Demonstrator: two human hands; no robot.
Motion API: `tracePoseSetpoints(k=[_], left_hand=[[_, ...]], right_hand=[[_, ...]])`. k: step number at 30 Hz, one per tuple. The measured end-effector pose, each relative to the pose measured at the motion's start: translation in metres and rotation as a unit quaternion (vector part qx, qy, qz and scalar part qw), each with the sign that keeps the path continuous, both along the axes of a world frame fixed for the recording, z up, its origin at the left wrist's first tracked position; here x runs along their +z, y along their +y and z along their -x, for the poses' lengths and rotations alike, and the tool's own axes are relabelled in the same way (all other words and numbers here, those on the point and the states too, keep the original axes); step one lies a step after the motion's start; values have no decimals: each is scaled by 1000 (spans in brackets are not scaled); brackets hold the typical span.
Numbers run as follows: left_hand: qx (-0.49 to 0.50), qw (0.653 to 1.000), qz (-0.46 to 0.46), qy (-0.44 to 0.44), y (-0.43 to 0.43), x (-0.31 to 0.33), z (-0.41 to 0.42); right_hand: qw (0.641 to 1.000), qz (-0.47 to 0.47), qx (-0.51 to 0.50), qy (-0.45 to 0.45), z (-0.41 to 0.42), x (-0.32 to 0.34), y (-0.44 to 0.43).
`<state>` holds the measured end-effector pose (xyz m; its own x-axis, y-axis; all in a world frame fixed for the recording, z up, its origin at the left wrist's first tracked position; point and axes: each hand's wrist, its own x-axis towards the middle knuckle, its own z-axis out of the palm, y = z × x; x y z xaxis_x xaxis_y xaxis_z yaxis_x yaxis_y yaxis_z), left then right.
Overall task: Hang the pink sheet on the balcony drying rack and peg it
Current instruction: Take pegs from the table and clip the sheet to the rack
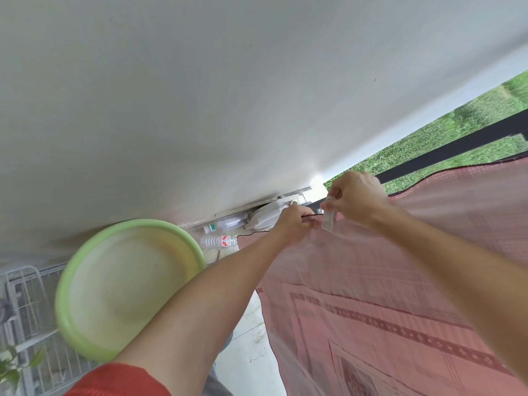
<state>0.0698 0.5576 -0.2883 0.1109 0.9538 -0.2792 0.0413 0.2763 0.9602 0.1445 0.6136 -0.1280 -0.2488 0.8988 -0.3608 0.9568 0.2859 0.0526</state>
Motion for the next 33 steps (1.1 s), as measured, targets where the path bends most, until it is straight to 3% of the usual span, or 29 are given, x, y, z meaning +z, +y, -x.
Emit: tracePoseSetpoints(k=[8,11,20,33], left_hand=[[-16,999,-8,32,-8,11,12],[-22,999,-1,32,-8,12,15],[-21,998,-8,59,-7,23,9],[-9,997,16,70,-12,6,13]], right_hand=[[996,-21,78,38,2,-1,-12],[994,27,103,-13,1,-4,-13],[997,1,53,-52,-4,-15,-4],[993,100,-1,-56,-10,-8,-1]])
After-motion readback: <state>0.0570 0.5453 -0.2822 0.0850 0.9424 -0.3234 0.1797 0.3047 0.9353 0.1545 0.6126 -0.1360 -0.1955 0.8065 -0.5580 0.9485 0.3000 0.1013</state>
